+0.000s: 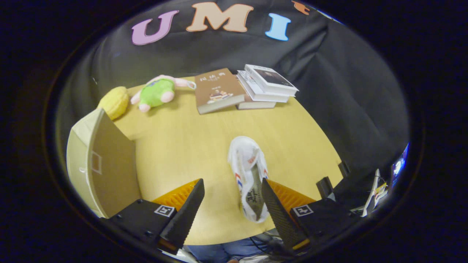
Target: Open the storage box then place both shoes into the box .Put the left shoe in first, then the right shoe, with the right side of both shoes facing outward in a uniform manner.
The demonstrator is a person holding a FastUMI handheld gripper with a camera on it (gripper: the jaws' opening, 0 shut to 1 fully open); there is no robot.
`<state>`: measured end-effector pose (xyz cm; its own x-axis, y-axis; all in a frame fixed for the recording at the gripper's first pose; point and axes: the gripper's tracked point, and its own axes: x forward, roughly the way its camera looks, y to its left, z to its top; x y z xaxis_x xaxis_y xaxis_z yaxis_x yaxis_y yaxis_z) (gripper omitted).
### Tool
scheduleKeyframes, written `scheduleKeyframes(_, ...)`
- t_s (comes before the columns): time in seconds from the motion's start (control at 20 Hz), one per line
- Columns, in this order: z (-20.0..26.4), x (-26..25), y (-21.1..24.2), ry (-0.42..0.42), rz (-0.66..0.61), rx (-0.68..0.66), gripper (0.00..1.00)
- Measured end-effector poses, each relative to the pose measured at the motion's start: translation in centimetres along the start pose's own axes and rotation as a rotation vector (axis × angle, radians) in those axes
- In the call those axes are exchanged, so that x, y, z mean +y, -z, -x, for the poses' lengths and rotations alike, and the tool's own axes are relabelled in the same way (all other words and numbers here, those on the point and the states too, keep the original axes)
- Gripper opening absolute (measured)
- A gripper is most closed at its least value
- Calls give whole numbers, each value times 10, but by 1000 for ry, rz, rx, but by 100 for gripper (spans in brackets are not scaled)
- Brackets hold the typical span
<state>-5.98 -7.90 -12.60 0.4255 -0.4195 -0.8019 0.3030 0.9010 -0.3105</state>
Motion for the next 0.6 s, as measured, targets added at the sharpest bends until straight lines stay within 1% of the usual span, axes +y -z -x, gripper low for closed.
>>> scheduleKeyframes(0.25, -26, -38, 24, 47, 2, 99, 100)
scheduleKeyframes(0.6, -66, -70, 37, 89, 22, 169, 100)
